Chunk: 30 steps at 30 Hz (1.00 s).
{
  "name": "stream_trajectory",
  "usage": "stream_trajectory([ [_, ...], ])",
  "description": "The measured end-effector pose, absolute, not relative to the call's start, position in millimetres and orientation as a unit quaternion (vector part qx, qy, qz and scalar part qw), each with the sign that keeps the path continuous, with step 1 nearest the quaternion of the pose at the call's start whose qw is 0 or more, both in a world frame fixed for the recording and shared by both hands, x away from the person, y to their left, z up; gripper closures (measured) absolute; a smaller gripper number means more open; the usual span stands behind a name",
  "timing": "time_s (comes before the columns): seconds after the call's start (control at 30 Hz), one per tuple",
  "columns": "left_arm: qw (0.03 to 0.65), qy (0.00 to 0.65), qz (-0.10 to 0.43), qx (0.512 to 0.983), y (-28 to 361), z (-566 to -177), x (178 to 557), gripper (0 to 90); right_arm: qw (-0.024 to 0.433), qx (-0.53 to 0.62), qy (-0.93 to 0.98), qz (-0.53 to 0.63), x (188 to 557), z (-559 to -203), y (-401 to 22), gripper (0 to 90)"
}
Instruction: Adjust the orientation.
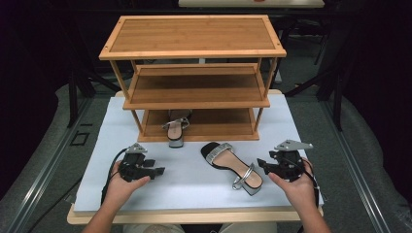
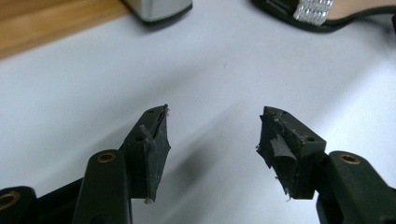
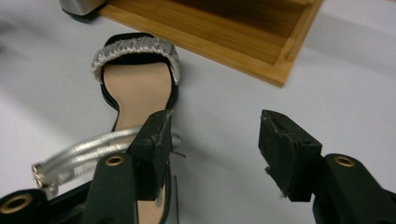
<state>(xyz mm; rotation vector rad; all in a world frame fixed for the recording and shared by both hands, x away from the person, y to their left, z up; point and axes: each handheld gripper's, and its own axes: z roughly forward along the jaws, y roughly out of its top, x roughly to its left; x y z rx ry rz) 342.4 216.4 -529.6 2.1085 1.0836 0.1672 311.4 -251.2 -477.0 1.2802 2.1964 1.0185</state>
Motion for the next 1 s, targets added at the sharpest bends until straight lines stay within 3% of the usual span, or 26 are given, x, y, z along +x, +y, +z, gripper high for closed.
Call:
stream_trajectory([
  [0.23, 0.372, 0.434, 0.065, 0.818, 233.4, -542.8, 338.2, 43.8, 0.159, 0.414, 0.840, 0.312, 336.3, -460.2, -218.2, 43.4],
  [0.57, 0.393, 0.444, 0.056, 0.803, 237.6, -545.1, 338.7, 43.8, 0.138, 0.366, 0.893, 0.222, 353.8, -457.0, -178.4, 44.1],
  [1.0, 0.403, 0.450, 0.055, 0.795, 245.0, -548.6, 346.2, 43.7, 0.138, 0.367, 0.895, 0.213, 365.9, -456.8, -177.4, 41.5],
])
